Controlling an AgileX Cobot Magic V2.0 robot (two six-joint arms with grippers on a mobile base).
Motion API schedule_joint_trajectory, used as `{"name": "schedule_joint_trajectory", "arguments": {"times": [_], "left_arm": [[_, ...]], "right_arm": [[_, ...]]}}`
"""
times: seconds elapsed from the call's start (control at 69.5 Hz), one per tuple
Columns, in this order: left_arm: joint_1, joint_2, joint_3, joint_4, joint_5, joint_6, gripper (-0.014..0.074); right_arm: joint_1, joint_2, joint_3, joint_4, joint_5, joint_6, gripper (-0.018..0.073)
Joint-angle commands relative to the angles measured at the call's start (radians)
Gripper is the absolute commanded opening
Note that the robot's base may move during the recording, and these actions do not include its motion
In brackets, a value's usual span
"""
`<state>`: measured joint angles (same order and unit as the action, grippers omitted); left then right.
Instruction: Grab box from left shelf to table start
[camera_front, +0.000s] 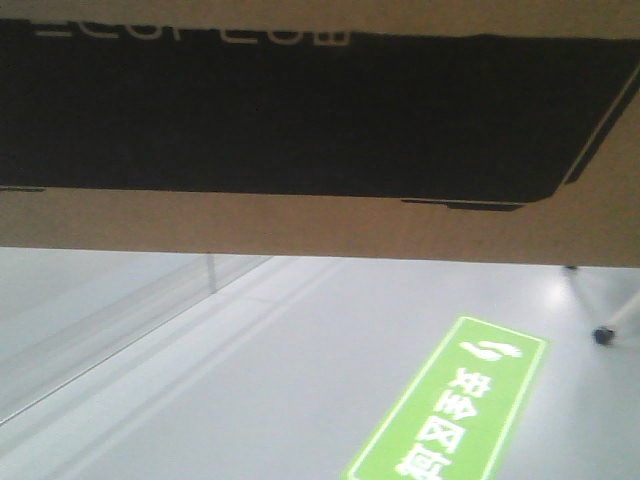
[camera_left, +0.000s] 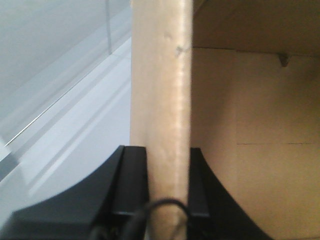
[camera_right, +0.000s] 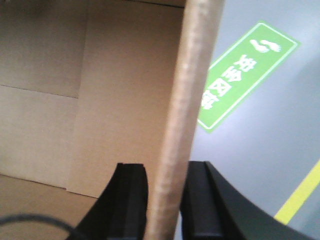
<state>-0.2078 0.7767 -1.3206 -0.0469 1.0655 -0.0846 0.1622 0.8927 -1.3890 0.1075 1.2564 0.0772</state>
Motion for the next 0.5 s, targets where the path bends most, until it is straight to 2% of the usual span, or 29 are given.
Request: {"name": "schedule_joint_trajectory", "arguments": {"times": [0.0,0.489], "left_arm": [[-0.004,-0.017,-0.045,-0.097,-0.173,-0.015,-0.0104],[-0.004,-0.017,-0.045,-0.097,-0.173,-0.015,-0.0104]], "right_arm": [[-0.002,-0.001,-0.034,-0.046,-0.034,-0.018,0.0060],[-0.002,-0.001,-0.034,-0.046,-0.034,-0.018,0.0060]]}}
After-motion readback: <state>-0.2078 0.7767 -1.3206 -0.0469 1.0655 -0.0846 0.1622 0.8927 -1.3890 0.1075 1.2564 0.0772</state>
